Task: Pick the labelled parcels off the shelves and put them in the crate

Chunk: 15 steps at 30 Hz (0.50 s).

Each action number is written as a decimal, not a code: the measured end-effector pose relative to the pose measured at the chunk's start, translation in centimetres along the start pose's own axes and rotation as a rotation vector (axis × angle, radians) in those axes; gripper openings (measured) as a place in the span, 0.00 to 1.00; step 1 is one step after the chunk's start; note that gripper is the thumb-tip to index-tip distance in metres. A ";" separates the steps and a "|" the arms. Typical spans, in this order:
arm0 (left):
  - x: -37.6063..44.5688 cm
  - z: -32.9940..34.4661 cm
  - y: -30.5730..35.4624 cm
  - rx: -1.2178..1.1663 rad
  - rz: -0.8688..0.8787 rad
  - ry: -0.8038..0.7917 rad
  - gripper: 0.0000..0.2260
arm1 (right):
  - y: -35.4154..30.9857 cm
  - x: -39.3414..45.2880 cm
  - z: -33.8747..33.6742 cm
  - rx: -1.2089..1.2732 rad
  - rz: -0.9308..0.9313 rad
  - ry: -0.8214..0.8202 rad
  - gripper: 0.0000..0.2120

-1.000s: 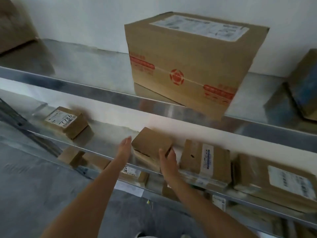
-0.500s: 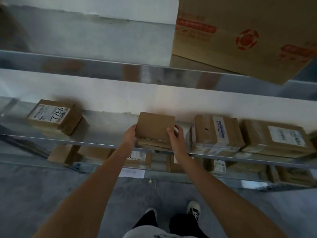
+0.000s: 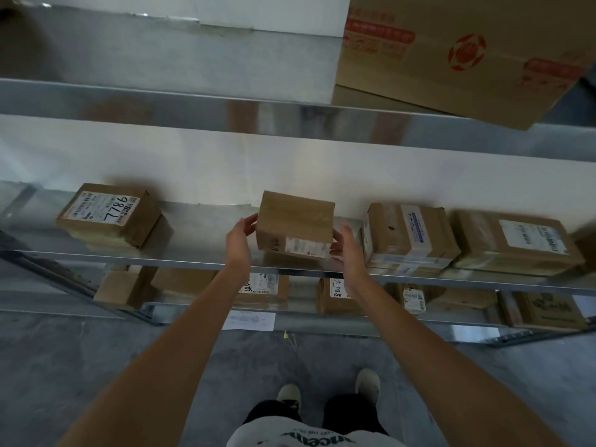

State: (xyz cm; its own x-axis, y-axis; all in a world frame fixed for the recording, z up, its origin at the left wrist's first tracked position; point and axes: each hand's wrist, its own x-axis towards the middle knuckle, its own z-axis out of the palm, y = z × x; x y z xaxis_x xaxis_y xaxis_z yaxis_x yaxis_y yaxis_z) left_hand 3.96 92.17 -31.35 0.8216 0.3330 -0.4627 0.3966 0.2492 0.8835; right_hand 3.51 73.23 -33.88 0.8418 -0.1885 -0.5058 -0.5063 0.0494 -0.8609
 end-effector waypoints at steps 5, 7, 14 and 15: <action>-0.3 -0.1 0.0 0.028 -0.021 -0.043 0.19 | 0.2 -0.4 0.2 -0.023 -0.009 -0.015 0.20; -0.1 -0.1 -0.3 0.034 -0.022 -0.052 0.18 | 0.2 -0.4 0.1 -0.030 -0.015 -0.019 0.19; -0.1 0.5 -0.5 -0.010 -0.024 -0.080 0.16 | -0.3 -1.1 0.2 0.050 -0.006 -0.106 0.17; 0.1 0.5 -0.2 -0.024 -0.032 -0.087 0.15 | -0.3 -1.3 0.2 0.050 0.016 -0.119 0.19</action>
State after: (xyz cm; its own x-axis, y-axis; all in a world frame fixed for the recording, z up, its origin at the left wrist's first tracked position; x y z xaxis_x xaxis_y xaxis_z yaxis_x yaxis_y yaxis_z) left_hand 4.17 91.71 -31.53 0.8417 0.2441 -0.4816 0.4142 0.2803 0.8660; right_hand 2.60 73.71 -32.97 0.8515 -0.0698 -0.5197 -0.5122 0.1010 -0.8529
